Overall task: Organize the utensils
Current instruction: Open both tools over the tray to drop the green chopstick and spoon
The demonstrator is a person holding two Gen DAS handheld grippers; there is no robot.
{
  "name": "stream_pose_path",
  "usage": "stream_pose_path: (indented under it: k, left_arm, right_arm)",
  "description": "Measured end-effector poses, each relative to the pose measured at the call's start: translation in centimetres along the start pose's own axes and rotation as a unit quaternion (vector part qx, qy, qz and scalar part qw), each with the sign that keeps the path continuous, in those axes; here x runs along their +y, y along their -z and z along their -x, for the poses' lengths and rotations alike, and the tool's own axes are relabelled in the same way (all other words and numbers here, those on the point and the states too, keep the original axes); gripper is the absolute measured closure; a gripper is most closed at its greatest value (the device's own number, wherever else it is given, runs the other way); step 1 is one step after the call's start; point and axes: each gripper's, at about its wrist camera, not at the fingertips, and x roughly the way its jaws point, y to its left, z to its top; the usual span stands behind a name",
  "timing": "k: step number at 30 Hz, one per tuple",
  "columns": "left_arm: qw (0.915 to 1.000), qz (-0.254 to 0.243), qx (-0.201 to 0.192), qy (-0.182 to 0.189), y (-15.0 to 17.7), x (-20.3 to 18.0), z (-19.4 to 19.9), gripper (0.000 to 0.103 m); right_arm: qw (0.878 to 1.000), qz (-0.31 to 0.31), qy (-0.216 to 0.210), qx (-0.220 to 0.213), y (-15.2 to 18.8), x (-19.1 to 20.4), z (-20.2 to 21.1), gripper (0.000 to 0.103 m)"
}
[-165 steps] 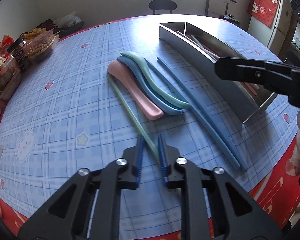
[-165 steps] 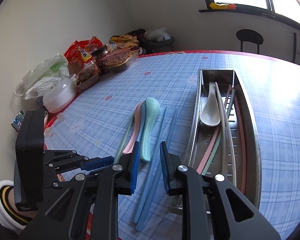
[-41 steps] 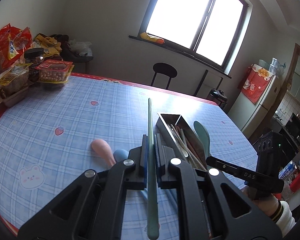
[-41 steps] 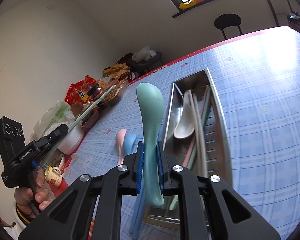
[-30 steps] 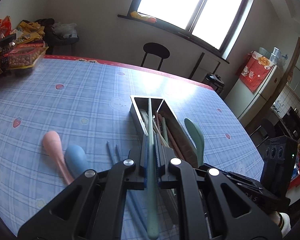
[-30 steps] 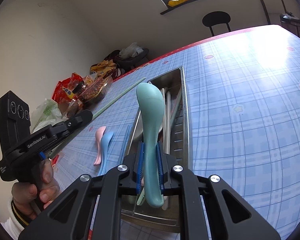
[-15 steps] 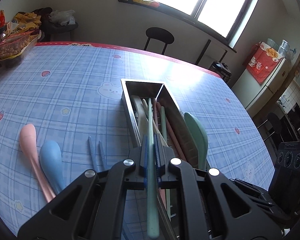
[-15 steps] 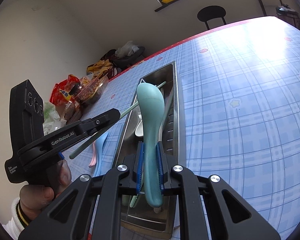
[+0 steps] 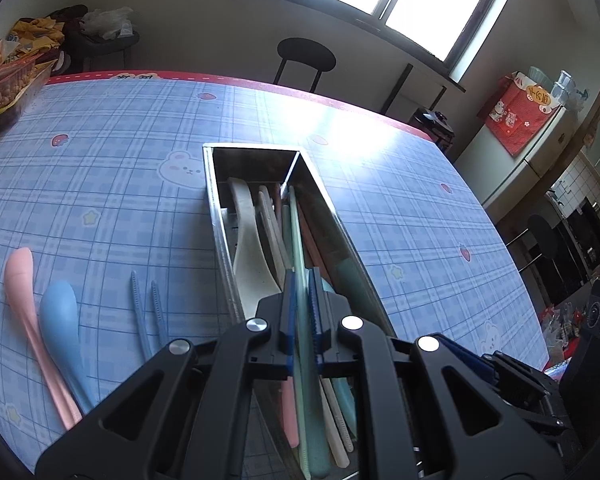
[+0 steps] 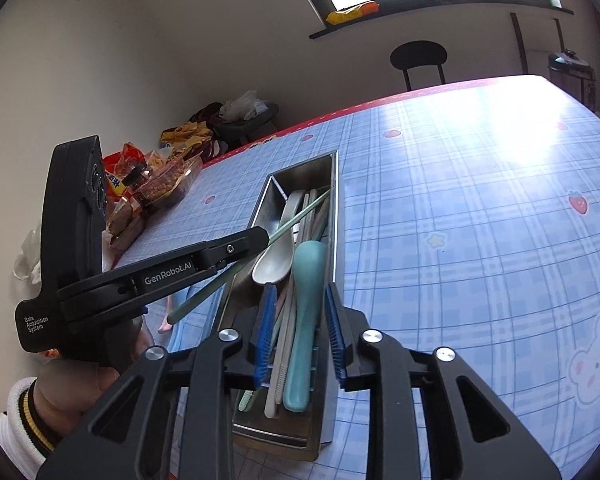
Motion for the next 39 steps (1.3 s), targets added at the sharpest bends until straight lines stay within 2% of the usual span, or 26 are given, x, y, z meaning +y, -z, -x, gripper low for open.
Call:
stream_pose_path:
  k: [4,6,8,9,10,11,13,16,17,26,30,33,35,39]
  left_arm:
    - [0.9998,-0.002,0.014,0.016,-0.1,-0.8,-0.8,0.092]
    - [0.9997,-0.002,0.012,0.020,-0.3,-1.1,-0.6,0.085]
    - [0.9997,-0.003,0.002,0.024,-0.4,-1.1,0.1,0.071]
    - [0.9997,-0.004,-0.003,0.024,-0.5,-1.0,0.7,0.070]
    - [0.9997,-0.005,-0.008,0.024,-0.6,-0.8,1.2,0.064]
    - [0.9996,-0.007,-0.014,0.024,-0.7,-0.5,1.9,0.052]
    - [0.9993,-0.012,-0.029,0.019,-0.8,0.2,3.6,0.040]
    - [0.9980,-0.017,-0.061,0.004,-0.7,1.6,6.6,0.009]
    - [0.9972,-0.016,-0.073,-0.005,-0.5,2.2,7.7,0.006]
    - [0.9924,0.021,-0.101,-0.067,2.0,10.6,14.4,0.006]
    - [0.9911,0.037,-0.090,-0.091,3.7,14.1,15.2,0.006]
    - [0.9913,0.033,-0.081,-0.099,5.0,16.0,15.3,0.006]
    - [0.9904,0.023,-0.070,-0.117,5.3,16.7,15.0,0.006]
    - [0.9883,-0.008,-0.063,-0.139,5.7,17.6,14.4,0.006]
  right_arm:
    - [1.000,0.008,0.025,-0.009,-0.1,-0.1,0.9,0.050]
    - [0.999,0.011,0.034,-0.010,-0.1,-0.2,1.2,0.042]
    - [0.999,0.015,0.042,-0.010,0.1,-0.2,1.5,0.035]
    - [0.999,0.018,0.045,-0.011,0.1,0.0,1.7,0.029]
    - [0.999,0.023,0.048,-0.012,0.2,0.1,1.8,0.025]
    - [0.998,0.027,0.051,-0.014,0.3,0.4,2.0,0.022]
    - [0.998,0.035,0.053,-0.019,0.5,0.9,2.2,0.013]
    - [0.997,0.049,0.047,-0.025,0.8,2.2,2.5,0.006]
    - [0.997,0.053,0.047,-0.027,0.9,2.7,2.5,0.006]
    - [0.995,0.093,0.044,-0.013,2.2,7.5,0.9,0.006]
    - [0.994,0.103,0.023,0.001,3.0,9.4,-0.2,0.006]
    - [0.993,0.115,0.037,0.015,3.4,10.8,-1.3,0.006]
    - [0.991,0.122,0.044,0.027,3.6,11.5,-1.9,0.006]
    - [0.988,0.137,0.066,0.026,4.2,12.5,-2.5,0.006]
